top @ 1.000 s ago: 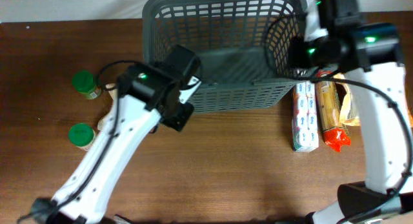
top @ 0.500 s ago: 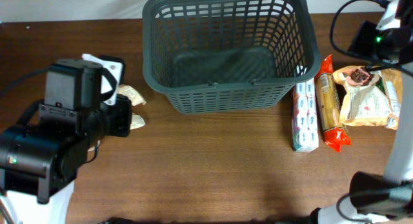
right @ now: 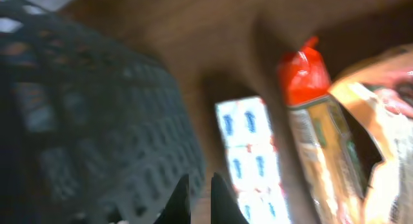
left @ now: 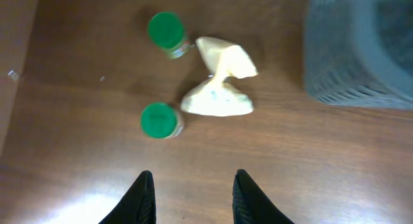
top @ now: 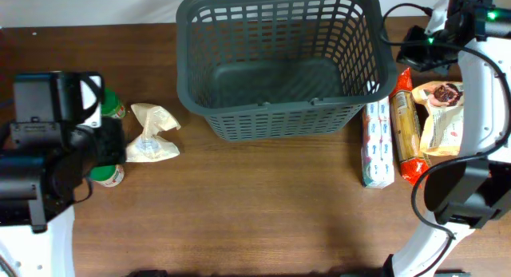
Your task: Pack container
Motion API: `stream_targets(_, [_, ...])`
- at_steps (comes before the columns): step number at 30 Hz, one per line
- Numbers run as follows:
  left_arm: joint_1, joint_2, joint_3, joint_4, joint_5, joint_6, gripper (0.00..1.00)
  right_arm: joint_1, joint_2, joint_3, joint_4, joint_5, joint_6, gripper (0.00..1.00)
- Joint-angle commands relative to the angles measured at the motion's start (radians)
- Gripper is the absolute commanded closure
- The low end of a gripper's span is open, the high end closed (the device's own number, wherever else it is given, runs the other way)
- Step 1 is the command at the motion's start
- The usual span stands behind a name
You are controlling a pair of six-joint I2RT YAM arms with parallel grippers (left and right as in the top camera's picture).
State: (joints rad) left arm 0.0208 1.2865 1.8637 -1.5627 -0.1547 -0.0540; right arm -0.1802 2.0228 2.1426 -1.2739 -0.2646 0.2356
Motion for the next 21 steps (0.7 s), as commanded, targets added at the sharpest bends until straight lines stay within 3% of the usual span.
stream_targets(1, [0.059,0.01,0.002,-0.003,-0.014,-0.014,0.77,0.024,-0.013,0.007,0.01,-0.05,0.0,0.96])
stream_targets(10, [0.119,0.033,0.002,-0.002,0.0,-0.014,0.71,0.098,-0.013,0.006,0.042,-0.072,-0.029,0.96])
stream_targets(15, [0.12,0.048,0.002,-0.002,0.0,-0.013,0.52,0.105,-0.013,0.006,0.041,-0.077,-0.028,0.96])
stream_targets(21, [0.12,0.056,0.002,-0.003,0.0,-0.013,0.38,0.123,-0.013,0.006,0.061,-0.088,-0.028,0.96])
